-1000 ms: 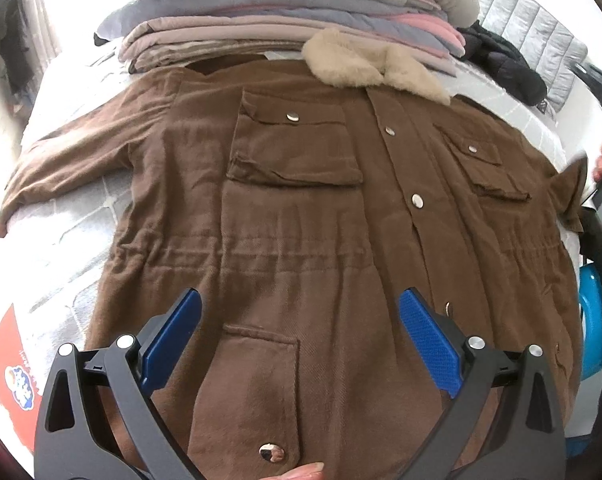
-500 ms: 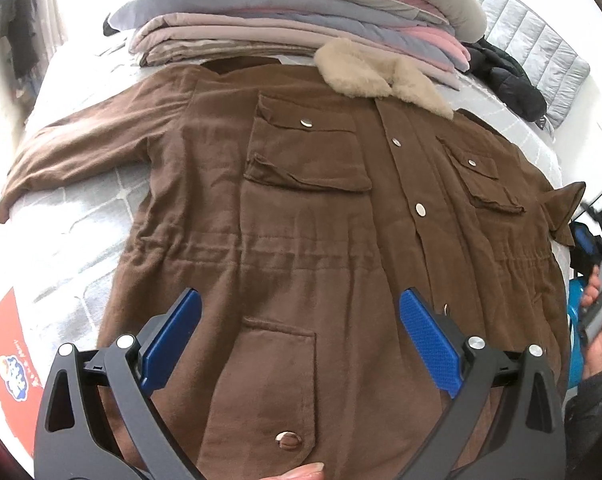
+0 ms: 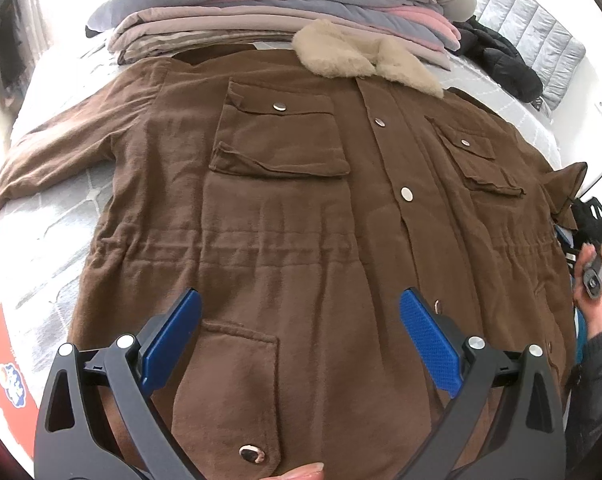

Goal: Fold large clothes
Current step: 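Lift the sleeve with the right gripper and carry it across the jacket front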

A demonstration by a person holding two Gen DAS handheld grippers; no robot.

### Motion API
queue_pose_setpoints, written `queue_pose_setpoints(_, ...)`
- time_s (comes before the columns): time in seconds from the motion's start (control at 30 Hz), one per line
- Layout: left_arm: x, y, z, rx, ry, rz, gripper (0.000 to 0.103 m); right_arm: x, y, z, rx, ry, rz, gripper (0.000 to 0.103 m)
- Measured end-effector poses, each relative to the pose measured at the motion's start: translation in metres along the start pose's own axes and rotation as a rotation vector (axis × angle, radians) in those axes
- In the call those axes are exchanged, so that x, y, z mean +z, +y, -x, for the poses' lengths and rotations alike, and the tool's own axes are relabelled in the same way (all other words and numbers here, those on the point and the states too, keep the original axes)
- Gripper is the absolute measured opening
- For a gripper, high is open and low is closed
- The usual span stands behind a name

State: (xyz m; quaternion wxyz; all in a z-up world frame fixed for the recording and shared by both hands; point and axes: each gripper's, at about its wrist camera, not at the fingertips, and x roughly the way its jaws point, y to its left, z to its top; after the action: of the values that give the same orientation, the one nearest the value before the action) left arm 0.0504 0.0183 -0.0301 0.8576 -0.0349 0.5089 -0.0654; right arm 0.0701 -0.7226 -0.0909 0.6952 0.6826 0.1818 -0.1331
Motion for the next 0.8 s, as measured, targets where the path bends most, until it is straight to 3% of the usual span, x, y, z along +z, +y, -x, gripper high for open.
queue_pose_setpoints(0.2,0.0,-0.001,-0.001,0.004,0.001,-0.004,0.096,0.022,0.004,-0.019,0.031,-0.068,-0.086,0.06)
queue_pose_setpoints(0.23,0.0,-0.001,-0.001,0.001,0.0,-0.001,0.096,0.018,0.003,-0.014,0.043,-0.077,-0.084,0.054)
queue_pose_setpoints(0.27,0.0,-0.001,0.0,-0.001,0.0,0.0,0.096,0.023,-0.001,-0.012,0.046,-0.087,-0.083,0.041)
queue_pose_setpoints(0.37,0.0,-0.001,0.002,-0.002,-0.007,0.001,0.096,0.028,-0.014,0.003,0.076,-0.12,-0.071,0.026)
queue_pose_setpoints(0.6,0.0,0.004,0.003,-0.004,0.0,0.011,0.096,0.013,-0.018,0.019,0.217,-0.164,-0.081,0.02)
queue_pose_setpoints(0.7,0.0,0.003,0.006,-0.006,-0.006,0.008,0.096,0.015,-0.011,0.026,0.208,-0.178,-0.053,0.019)
queue_pose_setpoints(0.8,-0.001,0.003,0.005,-0.009,-0.007,0.005,0.096,0.012,0.011,0.045,0.172,-0.203,0.065,0.018)
